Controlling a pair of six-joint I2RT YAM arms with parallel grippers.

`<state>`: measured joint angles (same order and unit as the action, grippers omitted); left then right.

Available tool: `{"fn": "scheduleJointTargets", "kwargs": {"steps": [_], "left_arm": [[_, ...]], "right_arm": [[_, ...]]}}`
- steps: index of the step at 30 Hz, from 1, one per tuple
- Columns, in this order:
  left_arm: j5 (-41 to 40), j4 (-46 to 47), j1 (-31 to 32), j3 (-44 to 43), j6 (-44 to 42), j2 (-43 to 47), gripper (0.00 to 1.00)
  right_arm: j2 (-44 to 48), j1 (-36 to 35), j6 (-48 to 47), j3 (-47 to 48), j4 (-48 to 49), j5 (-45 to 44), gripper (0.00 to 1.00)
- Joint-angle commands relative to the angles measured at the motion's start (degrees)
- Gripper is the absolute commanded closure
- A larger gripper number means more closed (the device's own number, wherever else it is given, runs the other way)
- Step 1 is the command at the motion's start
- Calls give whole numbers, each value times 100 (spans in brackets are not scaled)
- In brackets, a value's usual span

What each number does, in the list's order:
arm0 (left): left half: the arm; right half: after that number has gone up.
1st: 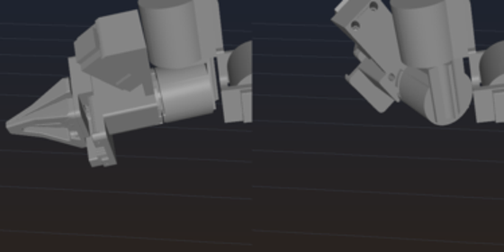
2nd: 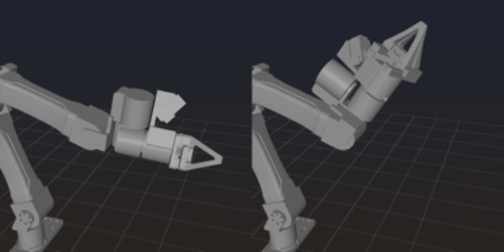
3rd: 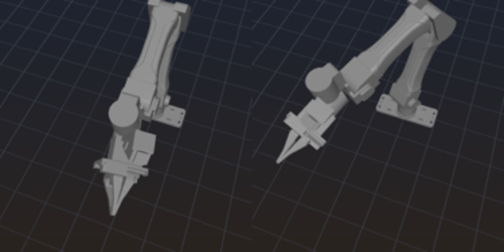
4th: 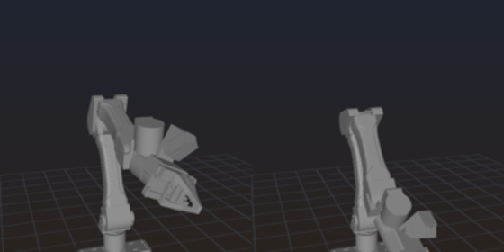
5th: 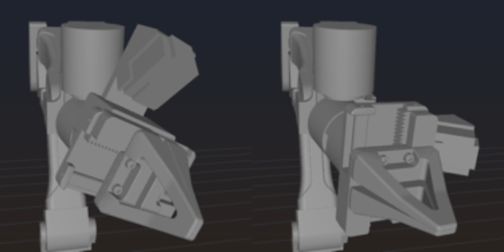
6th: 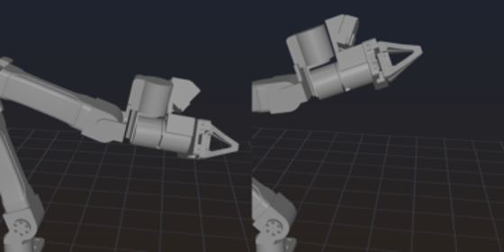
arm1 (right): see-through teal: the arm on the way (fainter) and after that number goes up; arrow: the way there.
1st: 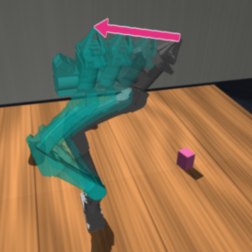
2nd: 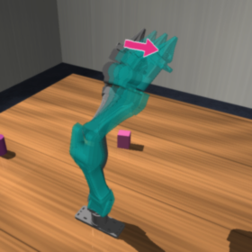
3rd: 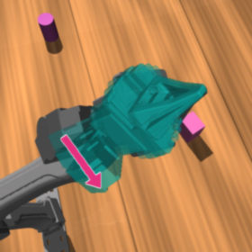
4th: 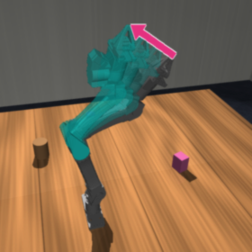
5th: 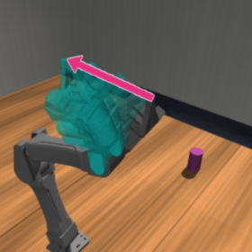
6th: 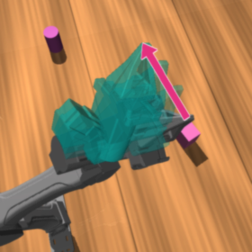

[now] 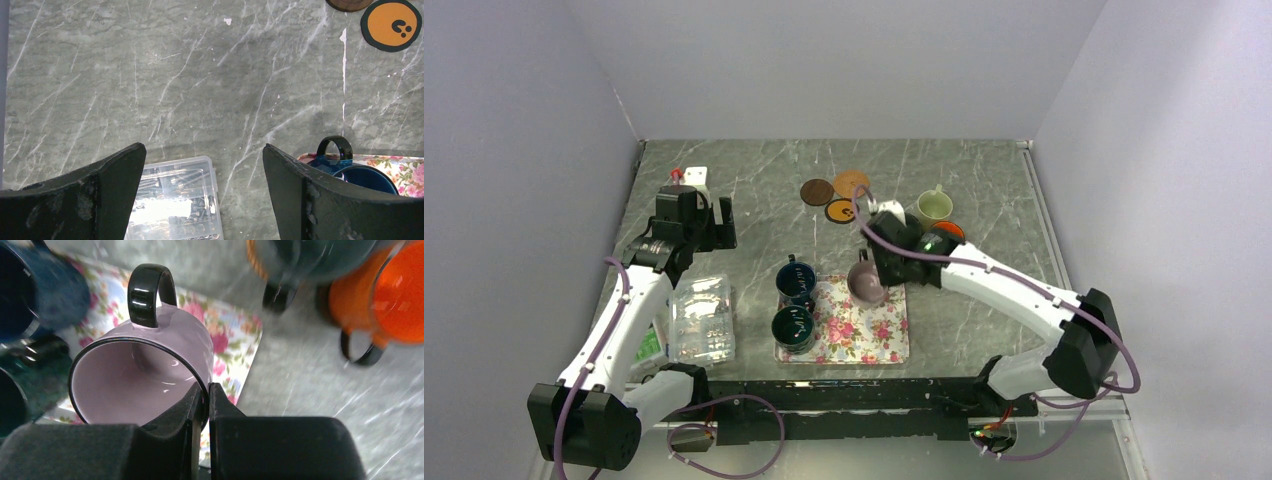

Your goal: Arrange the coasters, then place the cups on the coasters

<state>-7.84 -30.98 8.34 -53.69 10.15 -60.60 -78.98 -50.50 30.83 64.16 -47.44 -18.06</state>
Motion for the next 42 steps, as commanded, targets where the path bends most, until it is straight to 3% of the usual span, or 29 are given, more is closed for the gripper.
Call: {"fn": "scheduleJointTargets", "kwargs": {"steps": [1, 9, 16, 26, 42], "left_arm": [[-71, 74, 19, -212, -3, 56, 6], [-121, 75, 19, -212, -22, 68, 6], [-148, 74, 19, -212, -52, 73, 6], [-119, 85, 19, -203, -41, 128, 6], [-164, 94, 27, -190, -57, 241, 6]], "right_arm": [[-139, 687, -1774, 982, 710, 559, 100], [-1327, 1463, -3237, 2420, 924, 1295, 100], [-2628, 2112, -3698, 3921, 820, 1780, 100], [-4200, 2496, -3764, 5904, 557, 2023, 100], [-5418, 2611, -3446, 7197, 638, 1677, 100]]}}
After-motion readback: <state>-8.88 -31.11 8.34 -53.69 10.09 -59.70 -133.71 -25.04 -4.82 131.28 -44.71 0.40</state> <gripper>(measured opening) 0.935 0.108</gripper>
